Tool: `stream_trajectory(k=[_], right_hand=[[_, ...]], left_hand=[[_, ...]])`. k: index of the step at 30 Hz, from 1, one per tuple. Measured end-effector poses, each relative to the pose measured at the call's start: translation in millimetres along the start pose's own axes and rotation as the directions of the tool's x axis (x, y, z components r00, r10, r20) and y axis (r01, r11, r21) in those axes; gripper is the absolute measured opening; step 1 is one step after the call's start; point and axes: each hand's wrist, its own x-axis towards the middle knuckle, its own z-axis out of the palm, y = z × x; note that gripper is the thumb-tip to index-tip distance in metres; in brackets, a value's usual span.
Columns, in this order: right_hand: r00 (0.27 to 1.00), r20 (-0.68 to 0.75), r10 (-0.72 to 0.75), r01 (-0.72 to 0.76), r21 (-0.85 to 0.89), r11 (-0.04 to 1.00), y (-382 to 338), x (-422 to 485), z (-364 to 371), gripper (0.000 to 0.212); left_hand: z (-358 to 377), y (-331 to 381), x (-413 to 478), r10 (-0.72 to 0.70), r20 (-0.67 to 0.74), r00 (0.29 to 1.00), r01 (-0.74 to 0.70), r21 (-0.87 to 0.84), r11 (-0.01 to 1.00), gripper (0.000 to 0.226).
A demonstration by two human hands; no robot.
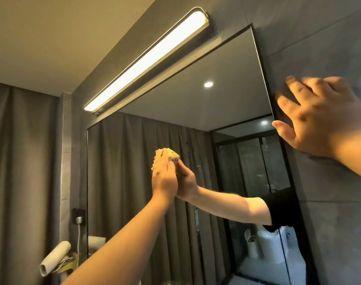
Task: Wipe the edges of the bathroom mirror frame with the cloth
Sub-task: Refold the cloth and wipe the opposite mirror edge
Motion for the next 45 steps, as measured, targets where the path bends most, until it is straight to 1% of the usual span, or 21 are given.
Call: stream_trajectory(k=[3, 6, 8, 10, 12, 14, 15, 18, 19, 20, 21, 23, 24, 30, 31, 35, 40, 42, 45], right_hand=[[0.999, 0.025, 0.043, -0.044, 0.027, 0.999, -6, -8, -1, 0.070], [0.995, 0.066, 0.077, -0.080, 0.038, 0.996, -14, -17, -2, 0.072], [0.992, 0.089, 0.091, -0.094, 0.032, 0.995, -15, -21, -2, 0.073], [0.989, 0.108, 0.096, -0.101, 0.040, 0.994, -15, -23, -4, 0.074], [0.988, 0.122, 0.097, -0.103, 0.048, 0.993, -16, -26, -5, 0.076], [0.987, 0.127, 0.100, -0.108, 0.061, 0.992, -18, -30, -5, 0.075], [0.986, 0.129, 0.104, -0.113, 0.066, 0.991, -20, -33, -5, 0.074], [0.983, 0.146, 0.113, -0.125, 0.073, 0.990, -24, -40, -7, 0.072], [0.982, 0.152, 0.113, -0.125, 0.072, 0.990, -25, -42, -8, 0.072], [0.982, 0.154, 0.113, -0.125, 0.072, 0.990, -26, -44, -8, 0.071], [0.981, 0.154, 0.116, -0.129, 0.072, 0.989, -28, -47, -8, 0.071], [0.981, 0.151, 0.125, -0.137, 0.071, 0.988, -31, -54, -7, 0.069], [0.980, 0.151, 0.125, -0.137, 0.070, 0.988, -33, -59, -8, 0.068], [0.980, 0.160, 0.118, -0.130, 0.070, 0.989, -44, -81, -9, 0.063], [0.979, 0.166, 0.118, -0.131, 0.070, 0.989, -45, -84, -9, 0.063], [0.978, 0.174, 0.120, -0.136, 0.083, 0.987, -51, -95, -8, 0.062], [0.979, 0.180, 0.101, -0.123, 0.118, 0.985, -55, -107, -7, 0.061], [0.979, 0.182, 0.095, -0.120, 0.132, 0.984, -55, -110, -9, 0.061], [0.979, 0.183, 0.093, -0.122, 0.153, 0.981, -55, -112, -10, 0.061]], left_hand=[[11, 15, -25, 0.053, 0.017, 0.998, -0.053, -0.037, 0.998, 0.049], [26, 34, -61, 0.202, -0.002, 0.979, -0.202, -0.040, 0.979, 0.047], [40, 46, -86, 0.334, 0.006, 0.942, -0.334, -0.026, 0.942, 0.044], [51, 53, -108, 0.455, 0.057, 0.889, -0.455, -0.017, 0.891, 0.044], [61, 52, -120, 0.544, 0.073, 0.836, -0.543, -0.033, 0.839, 0.045], [62, 48, -117, 0.574, 0.053, 0.817, -0.568, -0.088, 0.818, 0.041], [59, 47, -114, 0.585, 0.053, 0.809, -0.580, -0.089, 0.810, 0.039], [47, 48, -103, 0.641, 0.049, 0.766, -0.642, -0.011, 0.767, 0.035], [43, 51, -99, 0.639, 0.039, 0.768, -0.640, -0.008, 0.769, 0.036], [43, 51, -94, 0.612, 0.027, 0.790, -0.612, -0.008, 0.791, 0.037], [44, 51, -87, 0.556, 0.004, 0.831, -0.556, -0.015, 0.831, 0.038], [45, 56, -76, 0.373, -0.053, 0.926, -0.376, -0.065, 0.925, 0.042], [45, 60, -73, 0.299, -0.070, 0.952, -0.305, -0.089, 0.948, 0.044], [48, 91, -82, 0.062, -0.084, 0.995, -0.074, -0.149, 0.986, 0.038], [49, 95, -88, 0.059, -0.077, 0.995, -0.070, -0.151, 0.986, 0.039], [61, 101, -132, 0.249, -0.051, 0.967, -0.253, -0.100, 0.962, 0.041], [74, 101, -197, 0.390, 0.035, 0.920, -0.386, -0.090, 0.918, 0.039], [74, 99, -207, 0.422, 0.064, 0.904, -0.417, -0.081, 0.905, 0.036], [70, 89, -200, 0.482, 0.093, 0.871, -0.480, -0.049, 0.876, 0.034]])
